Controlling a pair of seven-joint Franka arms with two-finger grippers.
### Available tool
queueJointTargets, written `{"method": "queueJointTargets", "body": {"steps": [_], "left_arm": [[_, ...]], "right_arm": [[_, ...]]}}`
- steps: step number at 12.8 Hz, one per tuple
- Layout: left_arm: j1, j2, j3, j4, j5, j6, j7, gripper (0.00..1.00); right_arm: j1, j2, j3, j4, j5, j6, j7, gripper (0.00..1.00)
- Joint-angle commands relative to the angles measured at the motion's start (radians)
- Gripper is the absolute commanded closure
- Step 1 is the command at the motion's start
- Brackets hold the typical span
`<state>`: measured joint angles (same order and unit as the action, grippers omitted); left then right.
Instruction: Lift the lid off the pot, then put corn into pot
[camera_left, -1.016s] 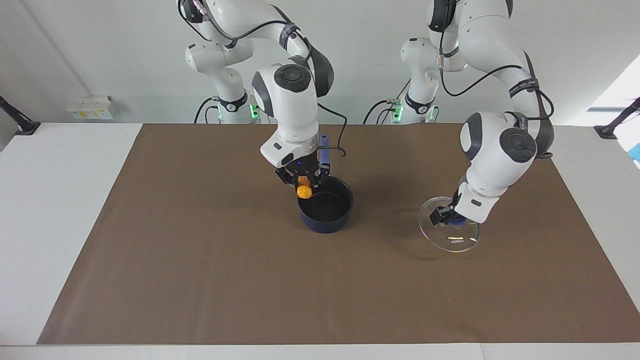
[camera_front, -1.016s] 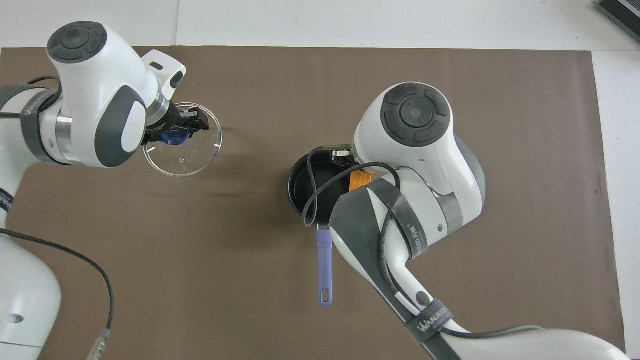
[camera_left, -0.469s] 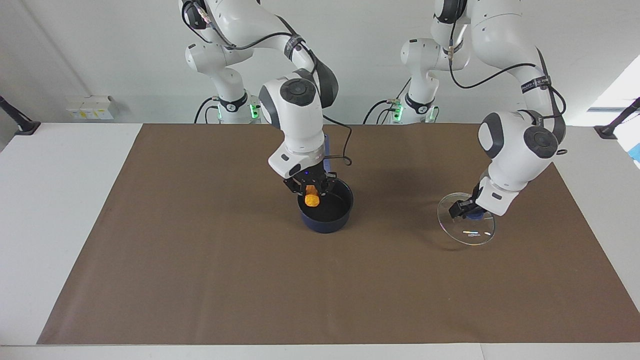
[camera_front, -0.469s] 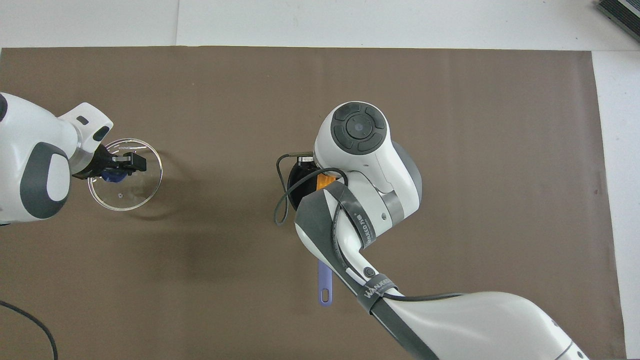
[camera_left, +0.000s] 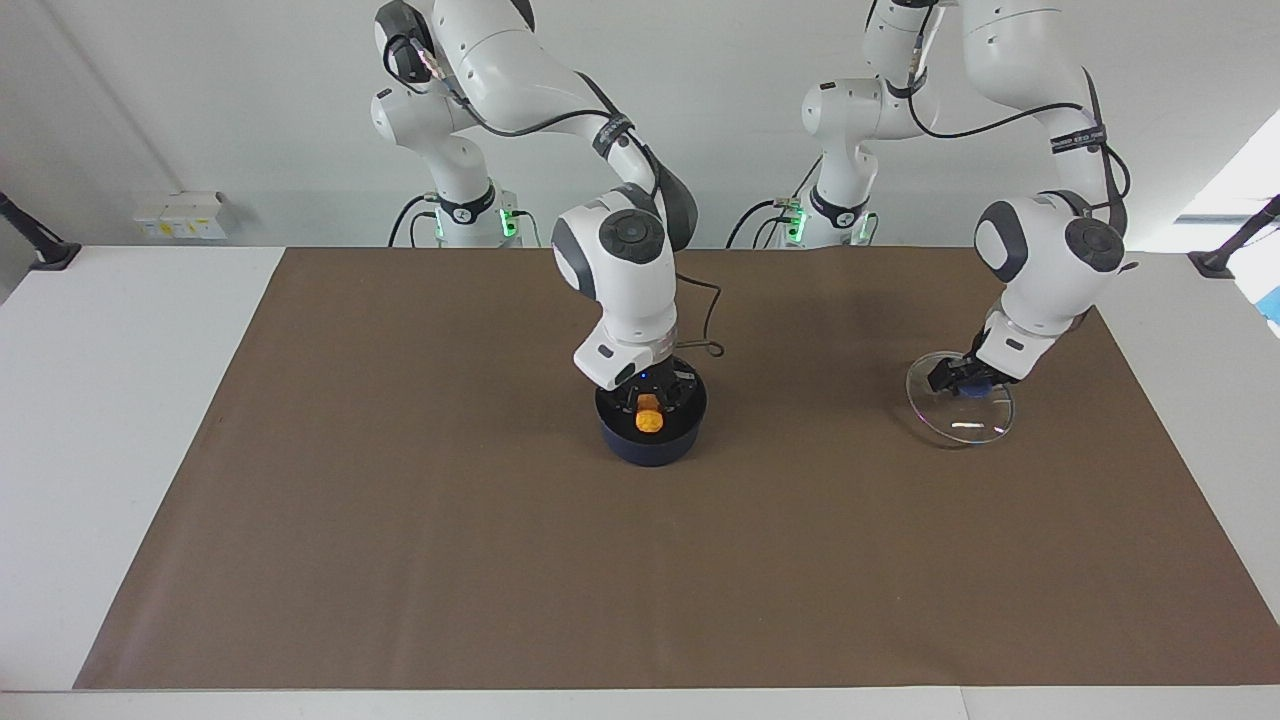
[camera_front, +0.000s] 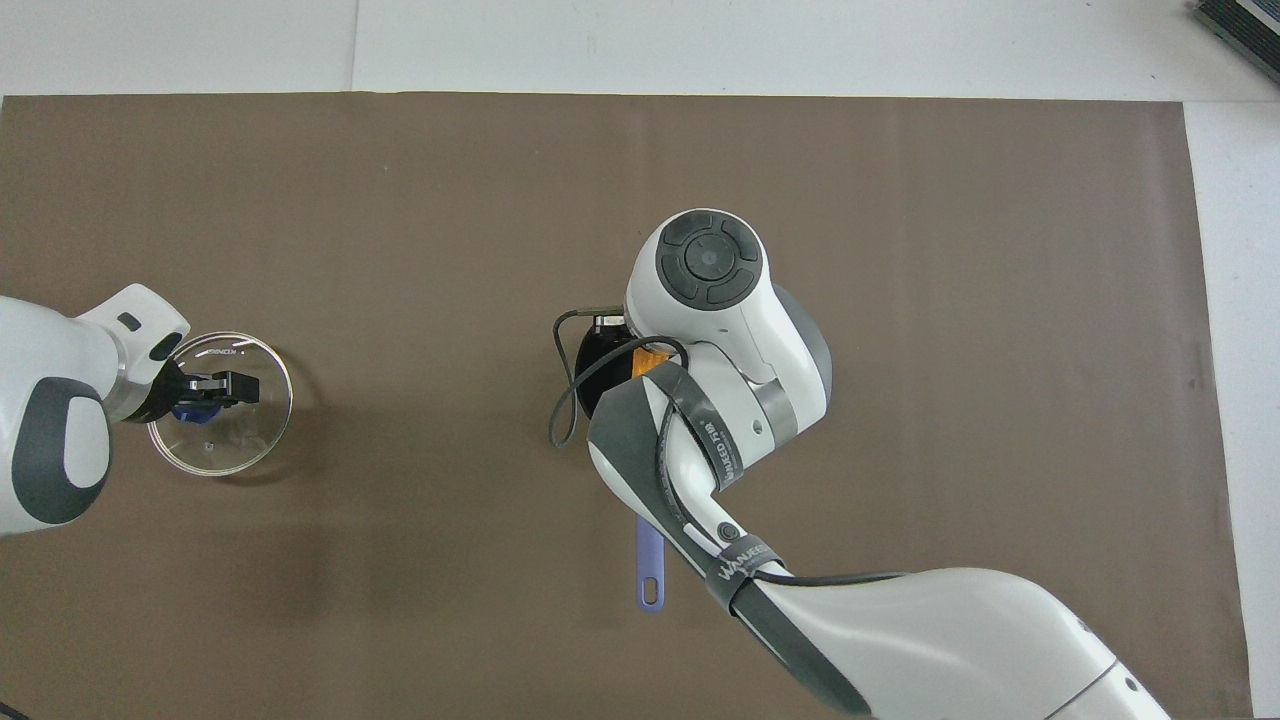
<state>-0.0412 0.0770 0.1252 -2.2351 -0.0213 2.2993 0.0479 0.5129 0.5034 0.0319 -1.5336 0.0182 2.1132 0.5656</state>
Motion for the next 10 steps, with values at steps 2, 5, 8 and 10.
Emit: {"method": "queueJointTargets", "body": {"steps": [2, 5, 8, 10], "left_arm": [[0.027, -0.030, -0.010, -0.098, 0.018, 0.129, 0.007, 1.00], [0.046, -0.025, -0.012, -0.092, 0.018, 0.126, 0.044, 0.35], [0.044, -0.011, -0.012, -0.061, 0.017, 0.117, 0.027, 0.00], [0.034, 0.007, -0.012, -0.026, 0.017, 0.103, 0.027, 0.00]], "right_arm": [[-0.011, 0.001, 0.013, -0.028, 0.037, 0.044, -0.042, 1.00], [-0.010, -0.002, 0.011, -0.046, 0.077, 0.062, -0.055, 1.00], [-0.010, 0.001, 0.011, -0.069, 0.075, 0.087, -0.070, 0.98], [-0.011, 0.001, 0.011, -0.075, 0.077, 0.088, -0.090, 0.81]]}}
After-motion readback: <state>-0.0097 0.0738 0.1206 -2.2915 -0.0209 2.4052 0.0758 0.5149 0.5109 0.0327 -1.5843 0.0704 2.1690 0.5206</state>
